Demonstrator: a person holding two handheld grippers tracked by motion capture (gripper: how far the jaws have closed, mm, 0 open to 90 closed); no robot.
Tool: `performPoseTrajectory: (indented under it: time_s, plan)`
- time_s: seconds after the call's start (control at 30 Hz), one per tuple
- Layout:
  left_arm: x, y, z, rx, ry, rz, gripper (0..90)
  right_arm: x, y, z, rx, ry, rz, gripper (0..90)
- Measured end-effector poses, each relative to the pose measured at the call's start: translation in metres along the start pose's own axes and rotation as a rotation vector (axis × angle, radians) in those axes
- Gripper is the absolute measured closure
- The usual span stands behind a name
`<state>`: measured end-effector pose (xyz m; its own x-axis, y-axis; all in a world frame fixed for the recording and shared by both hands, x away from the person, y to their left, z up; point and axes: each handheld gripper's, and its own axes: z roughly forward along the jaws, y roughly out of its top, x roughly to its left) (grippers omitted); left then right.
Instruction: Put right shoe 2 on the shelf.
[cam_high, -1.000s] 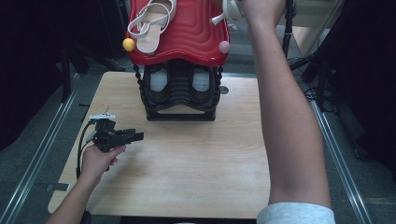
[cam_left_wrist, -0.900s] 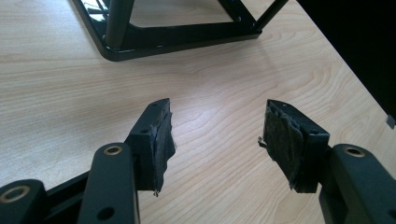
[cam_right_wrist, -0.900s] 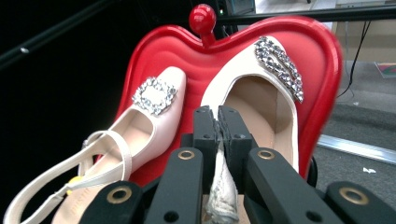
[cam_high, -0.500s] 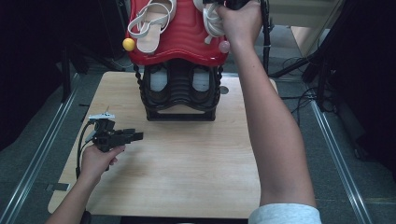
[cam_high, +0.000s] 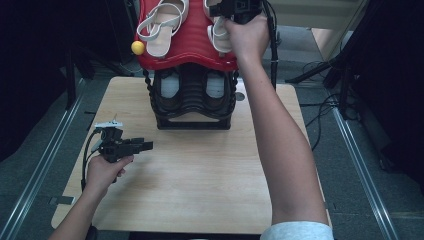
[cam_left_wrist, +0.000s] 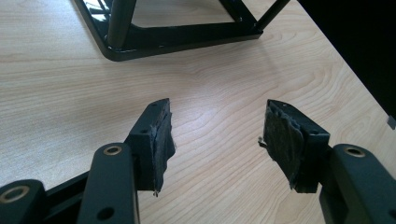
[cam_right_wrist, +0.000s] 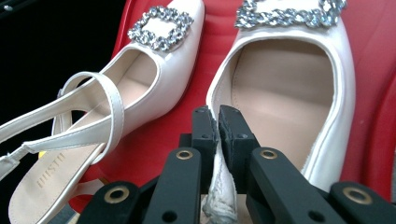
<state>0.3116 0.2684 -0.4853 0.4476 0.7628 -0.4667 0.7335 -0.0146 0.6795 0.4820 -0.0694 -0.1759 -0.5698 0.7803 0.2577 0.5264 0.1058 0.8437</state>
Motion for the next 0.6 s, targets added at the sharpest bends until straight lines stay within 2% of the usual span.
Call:
performPoseTrajectory:
  time_s: [0.13,0.3,0.4,0.5,0.6]
  plan:
    - [0.0002,0.0001,0.0006,0.003,-0.003,-0.004,42.4,0.0025,-0.0020,0.0011,-0.013,0.002,0.009,85.9]
    - [0.0004,0.0002,0.0002,0.001,-0.001,-0.005,42.4,0.0043,-0.0042,0.0014,-0.029,0.000,-0.013,84.3]
    - [0.0005,0.0001,0.0002,0.002,-0.003,-0.004,42.3,0.0021,-0.0047,-0.0005,-0.048,0.027,0.004,82.1]
    - [0.0008,0.0002,0.0003,0.006,-0.003,-0.001,42.3,0.0032,-0.0036,-0.0025,-0.065,0.023,-0.008,78.8]
    - [0.0006,0.0002,0.0003,0.006,-0.003,0.000,42.3,0.0050,-0.0021,-0.0043,-0.078,0.045,-0.015,74.9]
